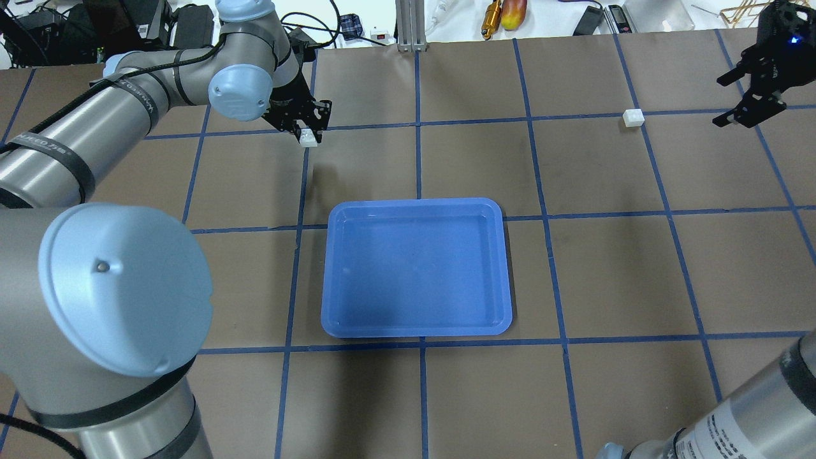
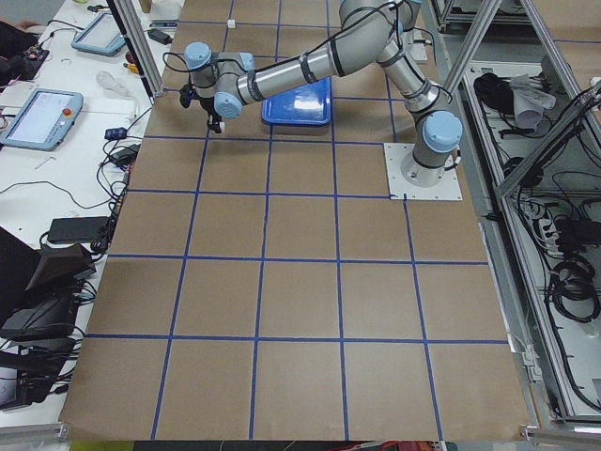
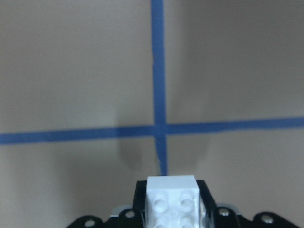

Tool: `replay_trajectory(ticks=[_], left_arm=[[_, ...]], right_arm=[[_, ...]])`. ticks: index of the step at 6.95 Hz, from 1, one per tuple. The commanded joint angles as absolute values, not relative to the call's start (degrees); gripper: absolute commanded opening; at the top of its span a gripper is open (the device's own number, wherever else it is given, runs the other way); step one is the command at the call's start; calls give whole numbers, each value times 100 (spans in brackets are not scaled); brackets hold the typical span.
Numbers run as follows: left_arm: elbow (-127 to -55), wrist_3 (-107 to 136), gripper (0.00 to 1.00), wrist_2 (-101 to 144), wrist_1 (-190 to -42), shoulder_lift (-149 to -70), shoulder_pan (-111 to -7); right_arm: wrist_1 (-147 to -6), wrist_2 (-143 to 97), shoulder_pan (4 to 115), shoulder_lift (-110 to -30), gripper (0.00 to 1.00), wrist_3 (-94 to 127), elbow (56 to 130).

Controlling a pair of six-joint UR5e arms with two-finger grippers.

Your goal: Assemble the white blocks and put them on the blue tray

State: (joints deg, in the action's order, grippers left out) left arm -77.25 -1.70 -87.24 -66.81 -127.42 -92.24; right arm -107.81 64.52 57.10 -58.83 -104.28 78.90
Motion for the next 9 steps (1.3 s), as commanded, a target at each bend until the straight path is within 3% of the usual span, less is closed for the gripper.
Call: replay_trajectory(ticks=[1, 4, 6, 9], left_arm=[[-9152, 365, 23, -8544, -6654, -11598, -9683], [-9491, 2089, 19, -8560, -6381, -11487, -10843], [-9999, 2581, 18, -8508, -5829, -11462, -11082], [-10687, 2593, 18, -8499, -4801, -11619, -11268]], right_arm=[[-10837, 5752, 5757, -4900, 97, -10546, 7184], [-10837, 5677, 5941, -4536, 96, -11797, 7031], [-10619, 5713, 5941, -4317, 95, -12129, 6761], [-8644, 6116, 6134, -3422, 95, -12155, 4997]])
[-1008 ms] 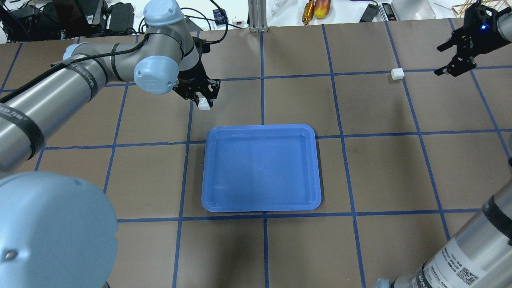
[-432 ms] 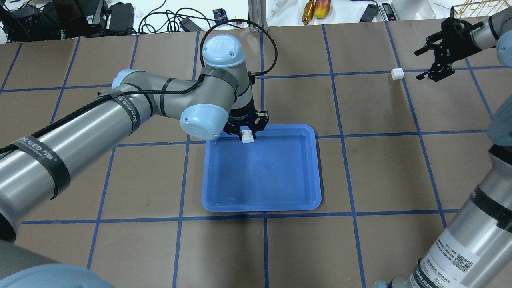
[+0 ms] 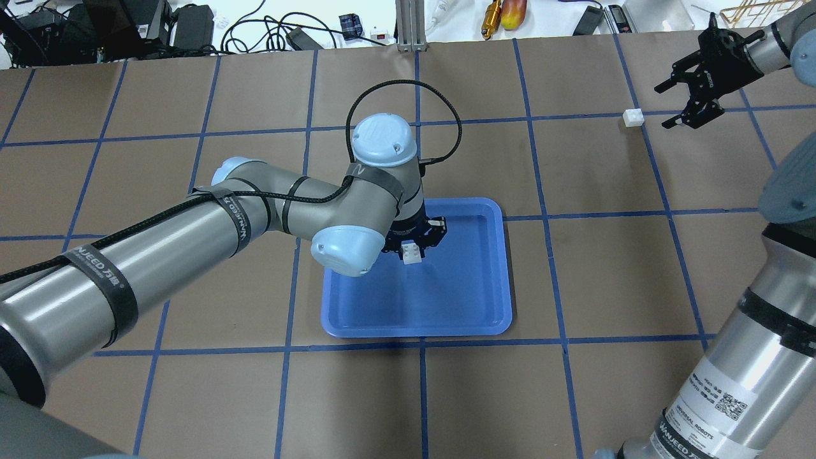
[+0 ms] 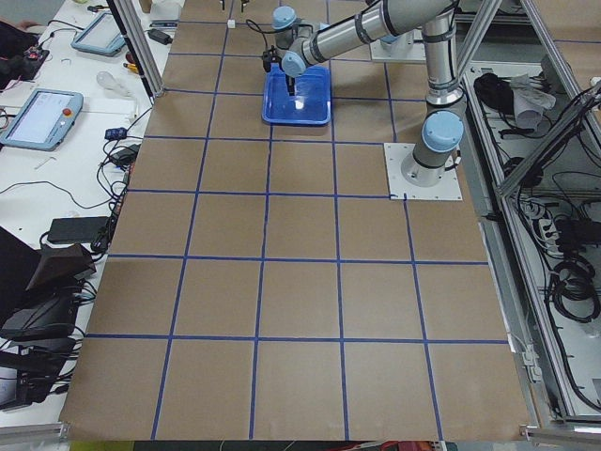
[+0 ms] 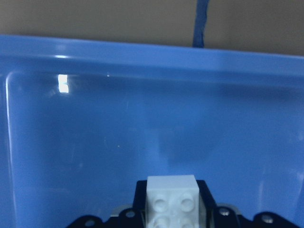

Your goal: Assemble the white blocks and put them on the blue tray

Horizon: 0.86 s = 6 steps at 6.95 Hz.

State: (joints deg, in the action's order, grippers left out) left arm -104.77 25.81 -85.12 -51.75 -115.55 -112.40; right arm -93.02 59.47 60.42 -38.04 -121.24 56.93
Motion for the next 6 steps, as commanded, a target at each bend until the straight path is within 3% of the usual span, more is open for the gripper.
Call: replay_trajectory(ticks=[1, 2, 3, 4, 5, 6], left_arm=[[-10687, 2558, 18, -8499, -4799, -11637, -11268], [-10696, 2592, 22, -8499, -4808, -11654, -11268], [-10705, 2601, 58, -8499, -4808, -11672, -11268], [-10705, 2593, 87, -8499, -4808, -11672, -11268], [-10705, 2593, 96, -8508, -4808, -11663, -11268], [-10705, 2584, 96, -8499, -4782, -11654, -11268]], right_arm=[[-8596, 6126, 6187, -3349, 96, -12164, 4957], [-8596, 6126, 6214, -3305, 96, -12373, 4957], [-8596, 6126, 6310, -3287, 96, -12427, 4957], [-8596, 6117, 6328, -3270, 95, -12436, 4957], [-8604, 6082, 6319, -3270, 93, -12445, 4957], [-8613, 6073, 6319, -3270, 85, -12445, 4957]])
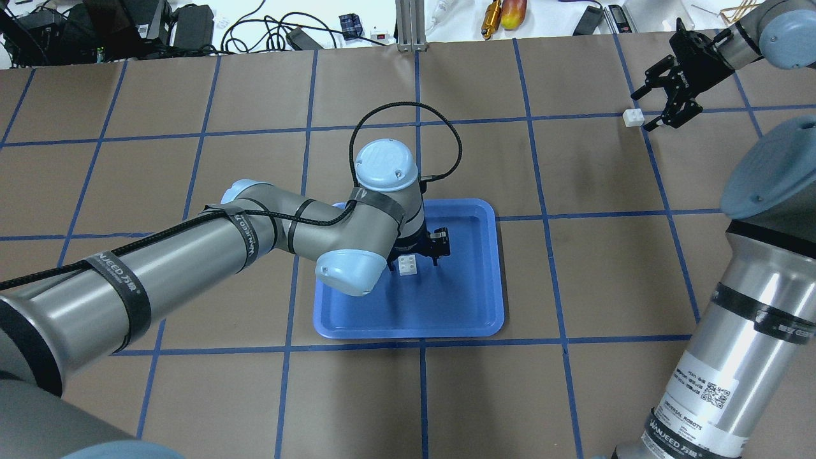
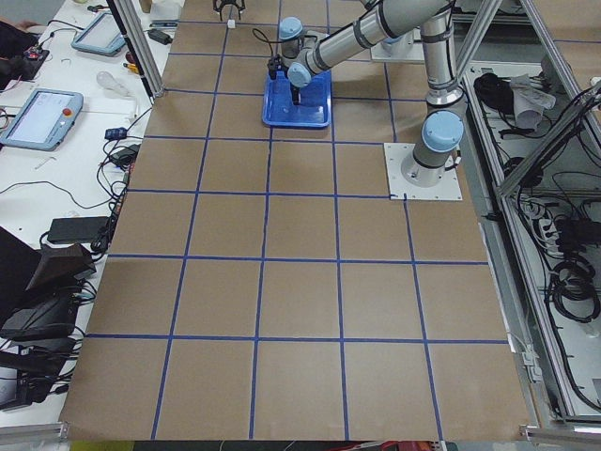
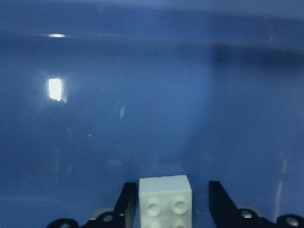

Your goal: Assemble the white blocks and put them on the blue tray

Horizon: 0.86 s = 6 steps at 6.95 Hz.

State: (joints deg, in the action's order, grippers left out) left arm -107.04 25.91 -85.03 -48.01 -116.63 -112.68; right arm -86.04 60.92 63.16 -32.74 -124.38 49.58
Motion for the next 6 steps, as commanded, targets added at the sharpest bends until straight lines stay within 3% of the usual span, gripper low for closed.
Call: replay_trajectory(ticks=[1, 4, 5, 6], left_arm=[[-10688, 2558, 97, -8508, -4773, -11637, -11268], [-10687, 2461, 98, -8490, -4869, -11313, -10874], [-10722, 2261, 61, -8525, -4895, -11207, -10837], [-10775, 2154, 31, -8525, -5000, -11154, -10767]], right_arm=[[-8613, 6073, 6319, -3270, 77, -12445, 4957], [-8430, 5768, 6214, -3287, 74, -12419, 4975], [-8333, 5418, 6153, -3270, 75, -12384, 4992], [-8306, 5388, 6144, -3278, 75, -12384, 4992]])
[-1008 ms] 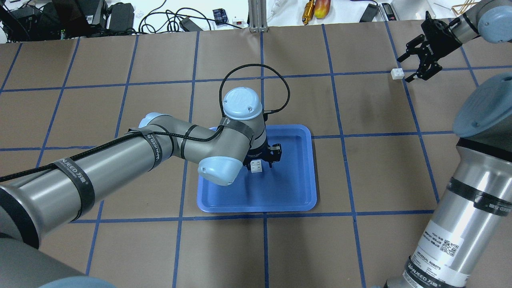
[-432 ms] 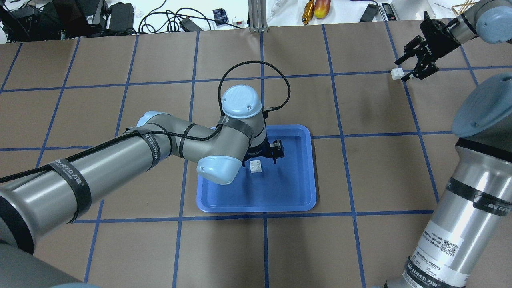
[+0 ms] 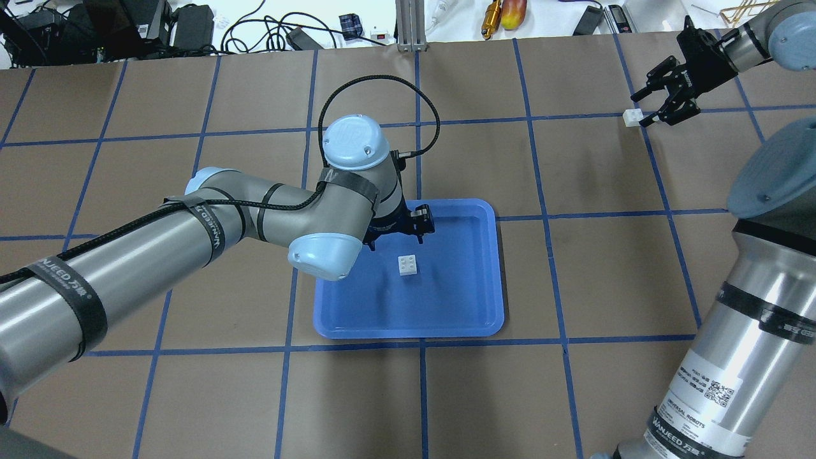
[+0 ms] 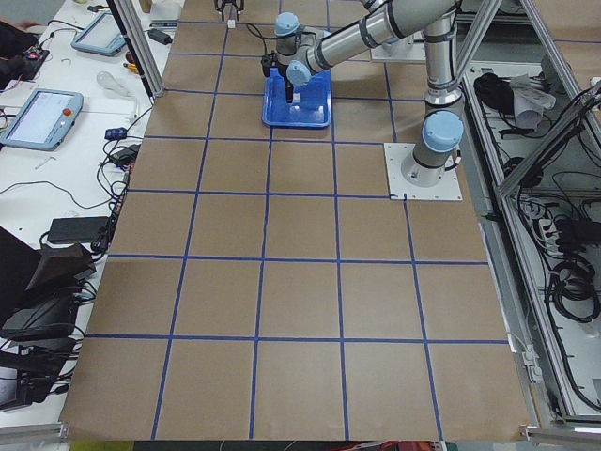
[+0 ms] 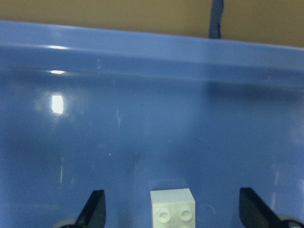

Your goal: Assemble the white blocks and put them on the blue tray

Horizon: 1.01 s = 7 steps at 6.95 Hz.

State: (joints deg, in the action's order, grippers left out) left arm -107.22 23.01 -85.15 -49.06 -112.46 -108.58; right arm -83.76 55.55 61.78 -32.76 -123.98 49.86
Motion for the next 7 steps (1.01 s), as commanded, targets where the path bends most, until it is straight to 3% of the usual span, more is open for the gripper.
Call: replay_trajectory(ticks=[1, 2, 4, 5, 6, 7], left_arm=[[-10871, 2005, 9, -8525, -5001, -11145, -10741], [-10916, 1987, 4, -8508, -4984, -11153, -10740], [-10899, 1917, 4, -8490, -4957, -11206, -10732], [-10907, 1890, 4, -8490, -4957, -11215, -10731], [-10916, 1890, 4, -8490, -4966, -11224, -10731], [-10925, 1951, 4, -8490, -4966, -11258, -10731]], right_arm=[[-8306, 5396, 6144, -3270, 75, -12410, 5001], [-8306, 5396, 6144, -3261, 75, -12410, 5010], [-8297, 5405, 6144, -3182, 75, -12428, 5010], [-8297, 5414, 6144, -3182, 68, -12428, 5010], [-8297, 5440, 6144, -3190, 33, -12419, 5010], [-8297, 5458, 6144, -3190, 8, -12419, 5010]])
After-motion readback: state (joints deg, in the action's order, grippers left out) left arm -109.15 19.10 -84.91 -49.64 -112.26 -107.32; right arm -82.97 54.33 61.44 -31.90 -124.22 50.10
